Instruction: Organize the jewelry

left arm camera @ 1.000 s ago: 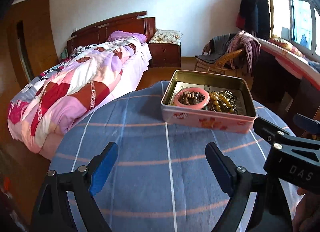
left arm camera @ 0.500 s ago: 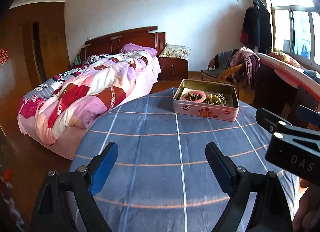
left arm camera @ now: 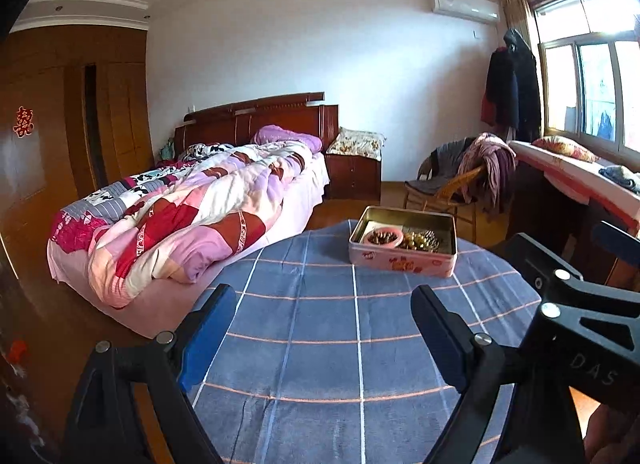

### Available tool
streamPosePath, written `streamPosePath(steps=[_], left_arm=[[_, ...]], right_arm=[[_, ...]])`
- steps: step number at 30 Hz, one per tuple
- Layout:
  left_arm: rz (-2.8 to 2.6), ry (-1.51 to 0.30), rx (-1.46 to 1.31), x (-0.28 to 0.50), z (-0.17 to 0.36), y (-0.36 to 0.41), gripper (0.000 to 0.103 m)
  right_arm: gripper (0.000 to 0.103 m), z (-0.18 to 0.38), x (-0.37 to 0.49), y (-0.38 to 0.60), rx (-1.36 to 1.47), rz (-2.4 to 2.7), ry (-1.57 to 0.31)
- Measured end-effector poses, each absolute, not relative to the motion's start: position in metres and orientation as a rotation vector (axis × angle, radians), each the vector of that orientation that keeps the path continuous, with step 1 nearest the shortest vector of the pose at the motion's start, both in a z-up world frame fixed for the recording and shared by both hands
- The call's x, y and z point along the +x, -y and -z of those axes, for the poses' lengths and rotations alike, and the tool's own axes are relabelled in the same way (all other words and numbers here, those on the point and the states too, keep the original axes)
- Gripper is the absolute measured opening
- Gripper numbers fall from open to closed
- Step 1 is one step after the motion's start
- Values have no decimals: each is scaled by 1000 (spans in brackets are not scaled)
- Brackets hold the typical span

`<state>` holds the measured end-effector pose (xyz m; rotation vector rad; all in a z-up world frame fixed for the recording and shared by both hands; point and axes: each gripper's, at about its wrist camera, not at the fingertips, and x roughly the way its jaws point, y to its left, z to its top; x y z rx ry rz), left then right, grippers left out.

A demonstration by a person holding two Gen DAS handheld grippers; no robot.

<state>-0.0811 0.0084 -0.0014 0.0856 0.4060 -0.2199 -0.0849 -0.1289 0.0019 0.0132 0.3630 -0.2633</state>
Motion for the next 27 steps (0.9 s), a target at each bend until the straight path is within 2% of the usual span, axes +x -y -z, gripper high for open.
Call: streamPosePath(steps=[6,9,27], left_arm=[[207,-354,104,-94,-12,-9,90],[215,-349,100,-97,-16,-8,94],[175,-343,121,-103,-22,-6,95]], right_arm=[[103,-16,-96,128,36,268,-308],[103,-22,-98,127,36,270,-288],[103,-27,-101,128,45,277,-269]])
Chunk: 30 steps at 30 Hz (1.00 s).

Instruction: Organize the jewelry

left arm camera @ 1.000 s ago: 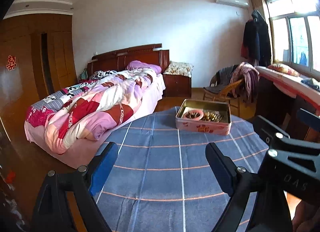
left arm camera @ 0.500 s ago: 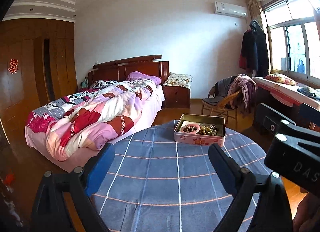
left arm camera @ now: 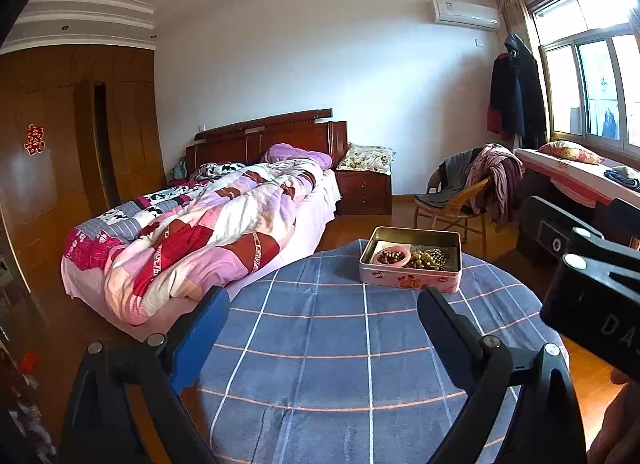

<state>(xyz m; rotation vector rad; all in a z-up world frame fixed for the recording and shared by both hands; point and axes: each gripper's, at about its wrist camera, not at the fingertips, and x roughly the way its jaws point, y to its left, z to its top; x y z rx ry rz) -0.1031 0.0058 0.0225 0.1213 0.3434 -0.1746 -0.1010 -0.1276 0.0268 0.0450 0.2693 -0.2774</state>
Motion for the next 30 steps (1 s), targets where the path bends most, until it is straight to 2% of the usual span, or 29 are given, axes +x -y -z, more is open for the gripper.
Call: streamPosePath(steps=[30], left_arm=[[173,-330,119,-104,-31,-6,96]], right_arm=[[103,-32,-102,130,52,287,-282]])
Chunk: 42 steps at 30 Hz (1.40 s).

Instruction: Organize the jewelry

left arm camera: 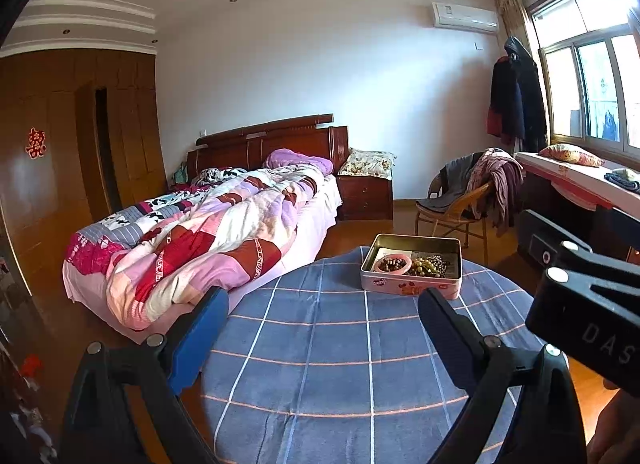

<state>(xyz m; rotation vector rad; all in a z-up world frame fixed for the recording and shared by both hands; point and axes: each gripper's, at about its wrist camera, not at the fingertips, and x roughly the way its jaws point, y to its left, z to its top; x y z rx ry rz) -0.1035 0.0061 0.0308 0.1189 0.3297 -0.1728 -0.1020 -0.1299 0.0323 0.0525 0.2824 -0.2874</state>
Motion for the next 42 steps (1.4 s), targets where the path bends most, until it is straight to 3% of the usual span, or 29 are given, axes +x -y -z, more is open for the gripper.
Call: streamPosePath(steps=[42], left_arm=[[167,-372,83,-95,-17,-8,96]], right_arm=[[103,-21,-91,129,66,282,-345]])
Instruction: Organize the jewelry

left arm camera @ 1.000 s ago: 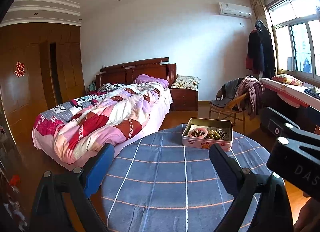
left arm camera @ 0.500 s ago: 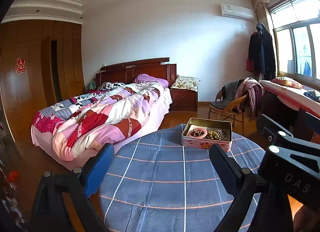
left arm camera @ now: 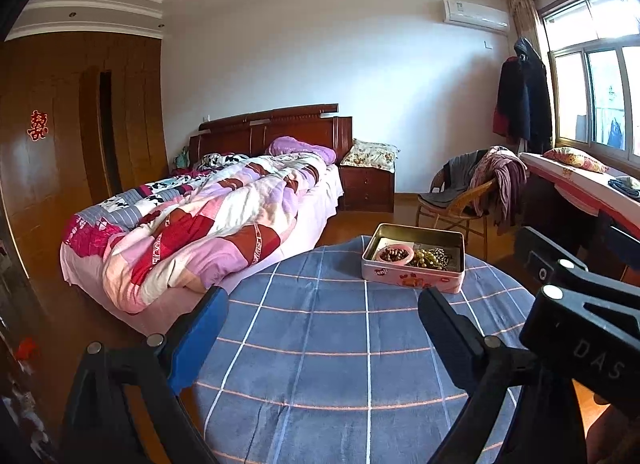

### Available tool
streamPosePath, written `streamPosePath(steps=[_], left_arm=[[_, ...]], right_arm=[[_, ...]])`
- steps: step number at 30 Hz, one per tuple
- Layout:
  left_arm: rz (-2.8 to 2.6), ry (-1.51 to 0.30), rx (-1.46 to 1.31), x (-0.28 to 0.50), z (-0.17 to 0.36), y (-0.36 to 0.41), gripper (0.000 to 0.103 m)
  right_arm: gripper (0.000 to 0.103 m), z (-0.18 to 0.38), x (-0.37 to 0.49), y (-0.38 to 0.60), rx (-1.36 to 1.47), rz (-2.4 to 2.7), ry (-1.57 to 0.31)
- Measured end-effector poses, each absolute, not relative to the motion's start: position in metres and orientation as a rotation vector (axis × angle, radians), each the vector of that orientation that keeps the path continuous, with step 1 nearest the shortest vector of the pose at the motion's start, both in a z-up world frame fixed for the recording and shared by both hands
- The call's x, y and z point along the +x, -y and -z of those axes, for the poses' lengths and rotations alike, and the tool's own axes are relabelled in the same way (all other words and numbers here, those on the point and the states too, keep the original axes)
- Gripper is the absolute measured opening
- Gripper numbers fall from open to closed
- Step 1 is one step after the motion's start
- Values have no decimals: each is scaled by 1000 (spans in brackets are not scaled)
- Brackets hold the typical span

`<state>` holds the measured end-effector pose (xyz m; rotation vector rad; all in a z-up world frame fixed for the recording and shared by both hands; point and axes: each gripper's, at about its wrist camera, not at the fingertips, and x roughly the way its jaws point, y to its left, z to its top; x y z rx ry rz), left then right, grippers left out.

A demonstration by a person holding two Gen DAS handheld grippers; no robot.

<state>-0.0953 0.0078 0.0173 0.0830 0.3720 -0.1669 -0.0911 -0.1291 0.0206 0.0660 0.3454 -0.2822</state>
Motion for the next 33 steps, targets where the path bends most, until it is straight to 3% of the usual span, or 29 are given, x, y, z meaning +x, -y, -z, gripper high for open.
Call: streamPosePath(steps=[33], left_arm=[[150,-459,72,-71,6,-10,96]], right_arm=[[103,-2,-76,133,68,286,-406]])
